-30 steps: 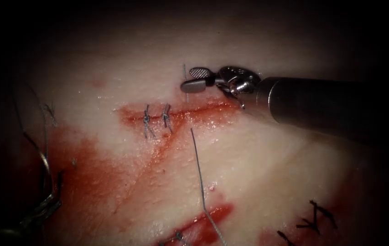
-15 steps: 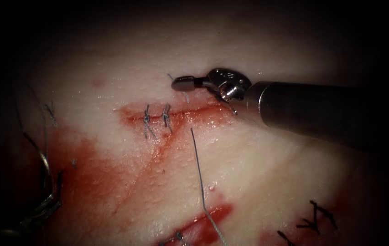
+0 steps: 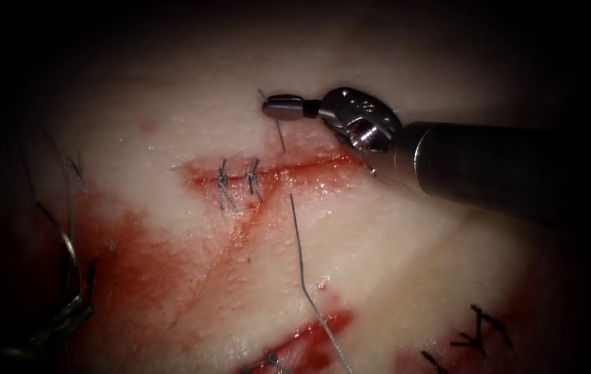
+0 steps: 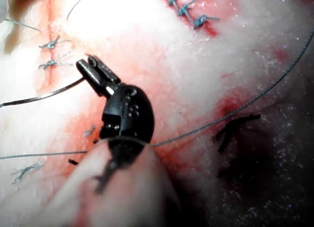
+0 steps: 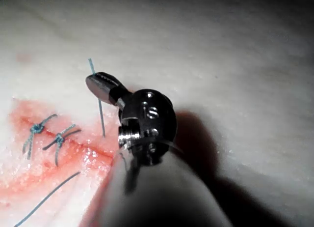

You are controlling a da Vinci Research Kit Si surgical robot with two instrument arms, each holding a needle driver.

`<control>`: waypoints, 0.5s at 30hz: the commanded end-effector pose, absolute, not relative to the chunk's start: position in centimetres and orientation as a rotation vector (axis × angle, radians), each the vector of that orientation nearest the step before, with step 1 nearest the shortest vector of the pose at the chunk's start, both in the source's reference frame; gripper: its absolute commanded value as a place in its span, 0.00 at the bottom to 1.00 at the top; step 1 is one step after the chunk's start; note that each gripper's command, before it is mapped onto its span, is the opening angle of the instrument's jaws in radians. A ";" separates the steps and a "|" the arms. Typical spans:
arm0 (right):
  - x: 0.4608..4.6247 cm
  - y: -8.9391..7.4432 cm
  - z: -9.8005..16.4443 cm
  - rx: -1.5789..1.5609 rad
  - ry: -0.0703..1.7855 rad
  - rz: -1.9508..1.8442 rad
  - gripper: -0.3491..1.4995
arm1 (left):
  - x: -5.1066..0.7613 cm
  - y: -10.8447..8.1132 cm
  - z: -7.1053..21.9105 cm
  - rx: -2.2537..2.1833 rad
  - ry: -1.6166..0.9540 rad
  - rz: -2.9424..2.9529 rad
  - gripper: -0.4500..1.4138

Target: Wound Closure

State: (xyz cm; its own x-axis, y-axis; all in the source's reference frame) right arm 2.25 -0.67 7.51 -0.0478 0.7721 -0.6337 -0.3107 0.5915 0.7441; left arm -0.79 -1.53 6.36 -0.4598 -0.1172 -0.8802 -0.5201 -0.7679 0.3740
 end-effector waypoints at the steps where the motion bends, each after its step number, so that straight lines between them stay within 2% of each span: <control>1: 2.33 -0.6 7.5 0.435 1.360 0.922 0.00 | -0.83 -1.5 6.4 -1.467 0.925 2.310 0.00; 12: 2.30 -0.6 7.5 0.428 1.407 0.925 0.00 | -0.76 -1.4 6.4 -1.454 0.941 2.339 0.00; 15: 2.26 -0.6 7.5 0.422 1.429 0.935 0.48 | -0.71 -1.2 6.4 -1.430 0.937 2.358 0.00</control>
State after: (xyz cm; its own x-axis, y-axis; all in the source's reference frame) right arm 2.17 -0.65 7.42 -0.1243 0.7542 -0.6448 -0.2852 0.5953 0.7512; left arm -0.64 -1.14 6.31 -0.5081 -0.1287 -0.8516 -0.4913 -0.7688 0.4094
